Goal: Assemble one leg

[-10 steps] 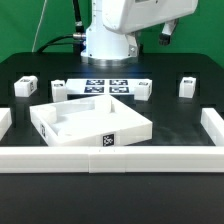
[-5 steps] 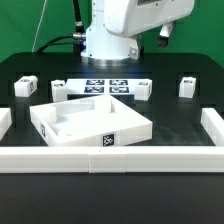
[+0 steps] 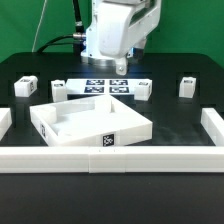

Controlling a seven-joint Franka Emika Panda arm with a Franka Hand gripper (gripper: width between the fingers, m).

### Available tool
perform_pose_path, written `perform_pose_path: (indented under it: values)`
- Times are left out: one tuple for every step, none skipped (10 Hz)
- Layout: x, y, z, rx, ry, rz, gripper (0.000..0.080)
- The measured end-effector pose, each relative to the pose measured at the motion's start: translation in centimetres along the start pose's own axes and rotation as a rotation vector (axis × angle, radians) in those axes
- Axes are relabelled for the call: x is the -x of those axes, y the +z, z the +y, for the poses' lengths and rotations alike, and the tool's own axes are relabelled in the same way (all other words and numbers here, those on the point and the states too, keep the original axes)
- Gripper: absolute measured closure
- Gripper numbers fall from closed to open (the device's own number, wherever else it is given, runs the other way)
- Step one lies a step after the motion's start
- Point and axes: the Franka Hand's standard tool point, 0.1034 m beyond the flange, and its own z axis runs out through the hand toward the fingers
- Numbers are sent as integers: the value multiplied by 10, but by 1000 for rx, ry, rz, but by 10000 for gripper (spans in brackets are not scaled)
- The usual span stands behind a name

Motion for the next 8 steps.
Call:
perform_pose_path:
  values:
    - [0,0,0,0,-1,0,150]
    - [2,1,2,14,-79,8,150]
    - [14,8,4,34,-201,19,150]
    - [29,16,3,25,-305,18,150]
    - [39,21,6,17,-390,17,150]
    - [48,26,8,13,-476,12,150]
    - [56,31,11,8,-561,2,150]
    - [56,31,10,6,-535,1,150]
